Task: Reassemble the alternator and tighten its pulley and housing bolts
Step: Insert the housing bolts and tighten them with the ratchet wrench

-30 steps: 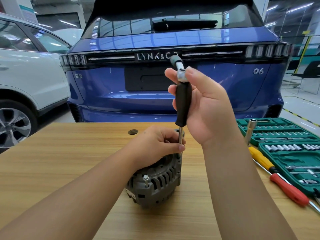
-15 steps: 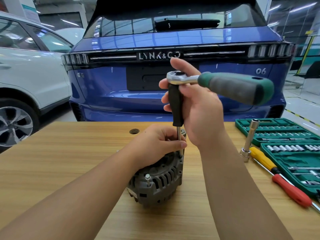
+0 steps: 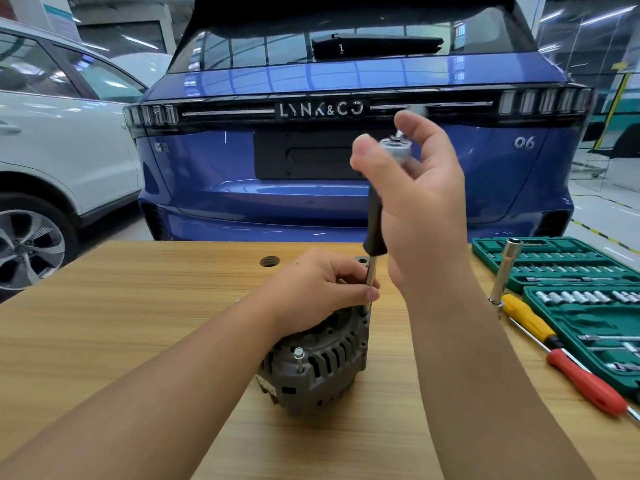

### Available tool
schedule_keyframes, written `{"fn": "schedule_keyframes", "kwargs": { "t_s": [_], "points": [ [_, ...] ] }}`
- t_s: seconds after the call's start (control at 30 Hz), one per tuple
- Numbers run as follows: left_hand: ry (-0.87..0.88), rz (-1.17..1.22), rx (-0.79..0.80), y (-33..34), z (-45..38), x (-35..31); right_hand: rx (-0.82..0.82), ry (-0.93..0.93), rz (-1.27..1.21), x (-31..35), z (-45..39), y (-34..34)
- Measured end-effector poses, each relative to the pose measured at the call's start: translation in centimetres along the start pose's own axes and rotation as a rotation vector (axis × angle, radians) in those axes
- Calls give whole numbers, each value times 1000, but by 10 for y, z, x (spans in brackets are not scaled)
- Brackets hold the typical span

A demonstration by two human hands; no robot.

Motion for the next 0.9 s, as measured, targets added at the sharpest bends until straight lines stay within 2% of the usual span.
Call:
{"fn": "schedule_keyframes", "kwargs": {
  "t_s": [0.1,0.2,0.33,0.4,0.57,0.73,0.9],
  "points": [
    [-23,-10,-2,1,-3,1,-36,140,-338,-7,0,1],
    [-21,-16,-3,1,-2,1,-119,123,-415,-13,4,6],
    [-12,24,3,0,0,2,35,221,-551,-14,2,9],
    [-14,26,8,0,0,2,127,200,-540,-12,0,8],
    [-22,21,3,0,-2,2,265,-49,-168,-10,4,6],
    [-4,20,-39,-1,0,3,300,188,-490,-22,4,11],
    [1,19,-49,-2,0,3,259,262,-381,-30,1,11]
  ]
}}
Point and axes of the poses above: each hand's wrist, its own z-axis away from the middle knuckle, its own y-axis out of the palm, x = y × z, the point moved 5 cm from there along -z, towards the middle knuckle, and after that the axes turned 13 degrees about -y, right-handed, at the moved point
